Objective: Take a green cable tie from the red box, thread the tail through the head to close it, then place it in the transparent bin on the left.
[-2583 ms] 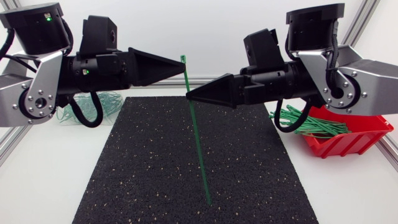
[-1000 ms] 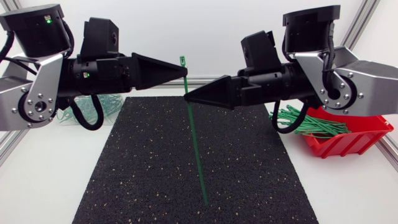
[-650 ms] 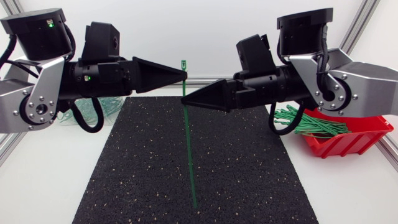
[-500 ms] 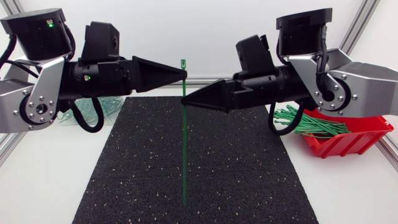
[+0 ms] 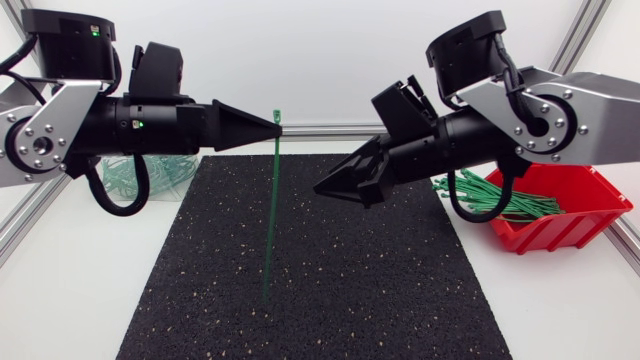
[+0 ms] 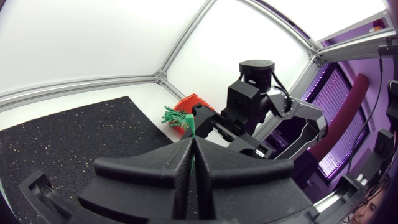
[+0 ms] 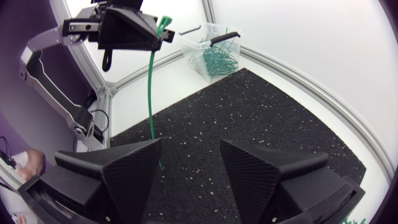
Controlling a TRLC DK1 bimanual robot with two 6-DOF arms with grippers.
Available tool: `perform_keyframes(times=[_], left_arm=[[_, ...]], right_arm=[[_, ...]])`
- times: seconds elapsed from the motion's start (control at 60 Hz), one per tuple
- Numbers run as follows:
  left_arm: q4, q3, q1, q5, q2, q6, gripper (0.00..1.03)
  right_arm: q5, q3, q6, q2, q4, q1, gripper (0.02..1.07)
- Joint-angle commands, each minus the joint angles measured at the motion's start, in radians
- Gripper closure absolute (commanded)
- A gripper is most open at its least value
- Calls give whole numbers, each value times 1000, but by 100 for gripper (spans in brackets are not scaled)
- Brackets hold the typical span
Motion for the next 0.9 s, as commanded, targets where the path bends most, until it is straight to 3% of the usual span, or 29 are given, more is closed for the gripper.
perform_keyframes(times=[0.0, 0.15, 0.317, 0.467, 0.567, 0.733, 0.817, 0.883], left_arm=[[-42, 42, 20, -26, 31, 113, 99], [-174, 73, 35, -79, 59, 251, 99], [-259, 117, 51, -118, 114, 294, 100], [-366, 168, 66, -121, 171, 337, 100], [-453, 218, 80, -119, 217, 392, 100], [-541, 283, 86, -108, 309, 407, 100], [-581, 318, 101, -59, 366, 404, 100], [-593, 335, 114, -12, 389, 377, 100]], right_arm=[[50, 17, -114, 7, -33, 28, 20], [213, 20, -213, 19, -65, 73, 20], [458, 60, -273, 53, -119, 168, 17], [524, 88, -310, 68, -155, 201, 15], [610, 89, -380, 77, -172, 229, 9], [647, 88, -486, 71, -172, 249, 8], [687, 68, -571, 53, -139, 277, 8], [740, 10, -652, 19, -37, 320, 8]])
